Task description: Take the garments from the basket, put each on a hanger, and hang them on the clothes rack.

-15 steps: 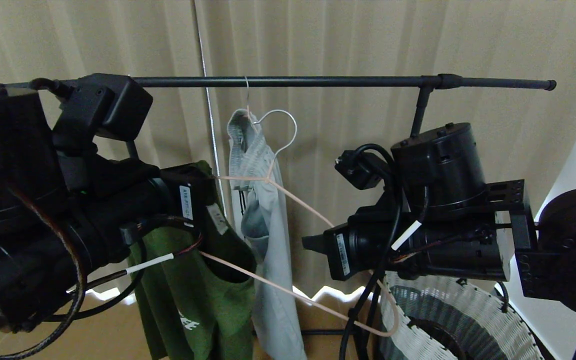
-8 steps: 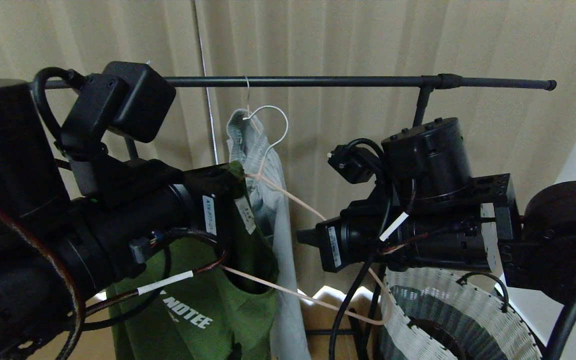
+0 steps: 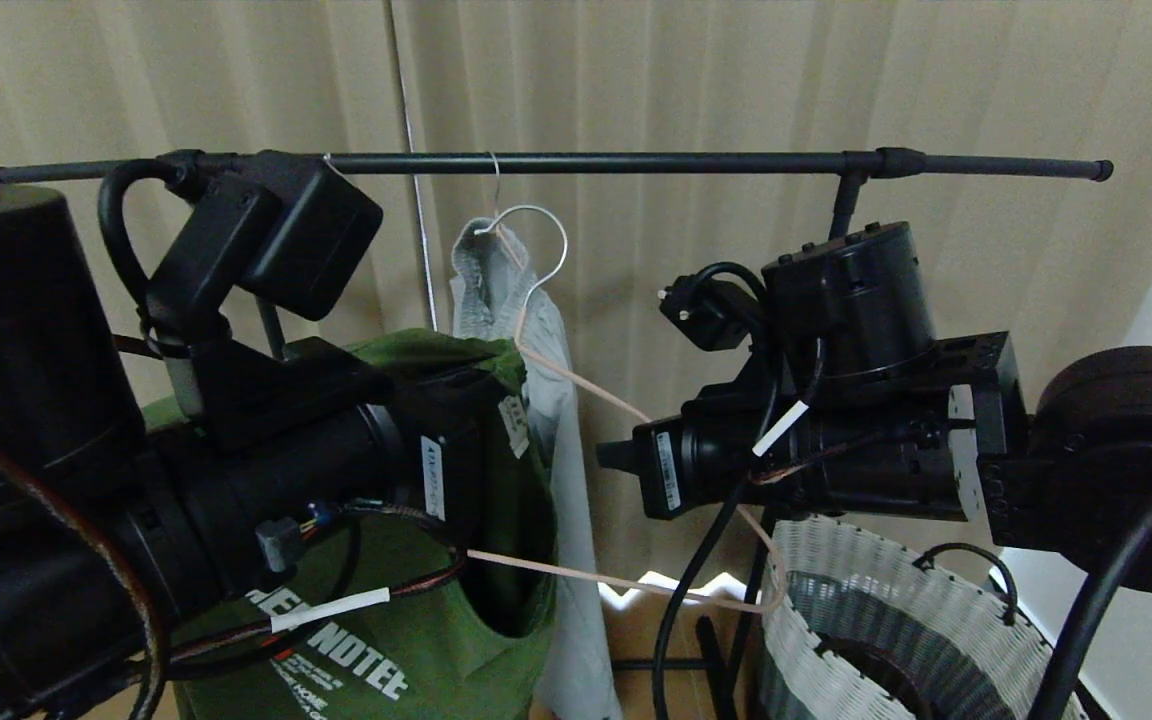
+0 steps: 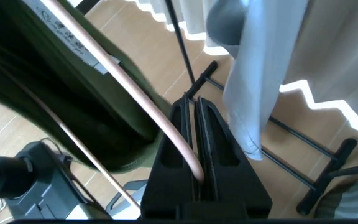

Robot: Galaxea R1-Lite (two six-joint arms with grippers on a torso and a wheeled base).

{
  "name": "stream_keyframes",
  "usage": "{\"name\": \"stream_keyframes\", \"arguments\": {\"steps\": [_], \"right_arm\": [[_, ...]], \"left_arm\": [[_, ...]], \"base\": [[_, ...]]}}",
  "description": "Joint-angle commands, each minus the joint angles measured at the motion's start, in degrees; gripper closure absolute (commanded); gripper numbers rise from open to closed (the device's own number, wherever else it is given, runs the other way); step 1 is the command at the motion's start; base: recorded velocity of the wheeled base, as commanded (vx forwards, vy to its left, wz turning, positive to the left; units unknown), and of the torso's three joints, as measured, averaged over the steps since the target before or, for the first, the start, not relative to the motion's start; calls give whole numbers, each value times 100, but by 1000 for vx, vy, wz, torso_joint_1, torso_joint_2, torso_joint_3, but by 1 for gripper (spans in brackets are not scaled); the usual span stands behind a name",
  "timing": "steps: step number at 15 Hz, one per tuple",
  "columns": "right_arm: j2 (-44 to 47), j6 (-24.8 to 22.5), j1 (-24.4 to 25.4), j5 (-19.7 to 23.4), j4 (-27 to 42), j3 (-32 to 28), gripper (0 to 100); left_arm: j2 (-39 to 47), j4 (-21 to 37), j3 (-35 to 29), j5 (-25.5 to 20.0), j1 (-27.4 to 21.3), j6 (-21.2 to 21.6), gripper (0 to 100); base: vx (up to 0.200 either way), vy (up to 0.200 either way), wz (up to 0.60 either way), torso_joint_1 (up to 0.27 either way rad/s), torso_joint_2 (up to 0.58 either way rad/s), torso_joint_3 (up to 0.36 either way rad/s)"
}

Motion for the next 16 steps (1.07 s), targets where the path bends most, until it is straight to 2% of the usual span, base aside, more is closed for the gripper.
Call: {"name": "stream_keyframes", "arguments": {"steps": [1, 2, 5, 7, 9, 16], "right_arm": [[-43, 3, -115, -22, 6, 67, 100], [-52, 3, -132, -40, 14, 76, 100], [-219, -14, -378, -286, 58, 366, 100], [-386, -41, -545, -453, 76, 498, 100], [-544, -58, -686, -602, 120, 585, 100], [-588, -225, -941, -1051, 278, 524, 100]], "left_arm": [[-117, 4, -15, 10, 203, 13, 100], [-126, 4, -32, 10, 256, 13, 100], [-214, 30, -191, 10, 1073, 39, 100], [-275, 39, -199, 10, 1363, 74, 100], [-319, 56, -191, 10, 1495, 101, 100], [-653, 531, -199, 19, 1495, 118, 100]], "base": [[0, 0, 0, 0, 0, 0], [0, 0, 0, 0, 0, 0], [0, 0, 0, 0, 0, 0], [0, 0, 0, 0, 0, 0], [0, 0, 0, 0, 0, 0], [0, 0, 0, 0, 0, 0]]}}
